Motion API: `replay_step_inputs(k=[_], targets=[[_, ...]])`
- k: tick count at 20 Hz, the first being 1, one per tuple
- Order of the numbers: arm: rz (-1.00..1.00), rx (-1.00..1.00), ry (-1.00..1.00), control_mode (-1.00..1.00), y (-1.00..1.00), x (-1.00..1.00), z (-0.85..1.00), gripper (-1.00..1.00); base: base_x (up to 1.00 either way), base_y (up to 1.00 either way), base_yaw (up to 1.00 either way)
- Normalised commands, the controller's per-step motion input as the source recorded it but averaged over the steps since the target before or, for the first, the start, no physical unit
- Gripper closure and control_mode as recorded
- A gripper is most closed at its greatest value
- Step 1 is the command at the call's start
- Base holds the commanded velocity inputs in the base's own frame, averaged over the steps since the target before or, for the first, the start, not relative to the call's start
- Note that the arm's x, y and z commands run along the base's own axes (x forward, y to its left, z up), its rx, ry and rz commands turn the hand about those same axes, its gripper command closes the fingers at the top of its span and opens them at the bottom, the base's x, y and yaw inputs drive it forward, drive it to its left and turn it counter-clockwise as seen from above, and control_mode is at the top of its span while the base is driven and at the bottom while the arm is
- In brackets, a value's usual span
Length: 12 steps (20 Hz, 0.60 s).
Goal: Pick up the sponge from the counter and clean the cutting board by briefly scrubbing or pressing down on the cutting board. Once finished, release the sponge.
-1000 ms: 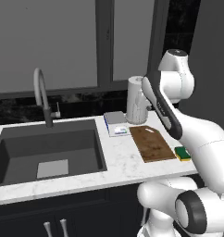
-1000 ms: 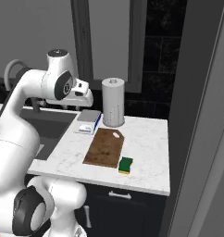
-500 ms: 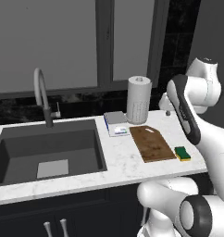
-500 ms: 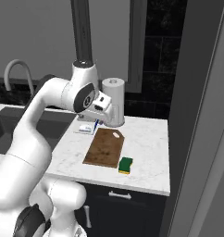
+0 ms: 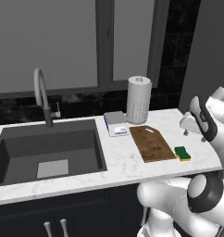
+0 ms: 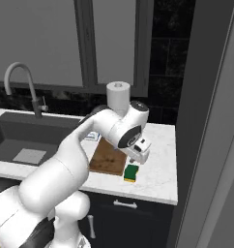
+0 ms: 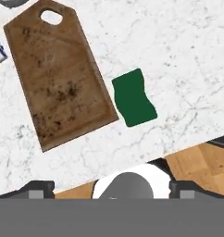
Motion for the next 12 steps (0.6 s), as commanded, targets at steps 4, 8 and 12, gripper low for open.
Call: replay_step_inputs(k=[4, 8, 12], targets=[[-0.01, 0.09, 0.18, -1.00, -0.26, 0.37, -0.76, -1.00, 0.00, 0.00, 0.00], [0.08, -0.03, 0.00, -1.00, 0.07, 0.52, -0.37, -1.00, 0.00, 0.00, 0.00], [0.24, -0.14, 0.02, -1.00, 0.01, 0.51, -0.58, -1.00, 0.00, 0.00, 0.00]])
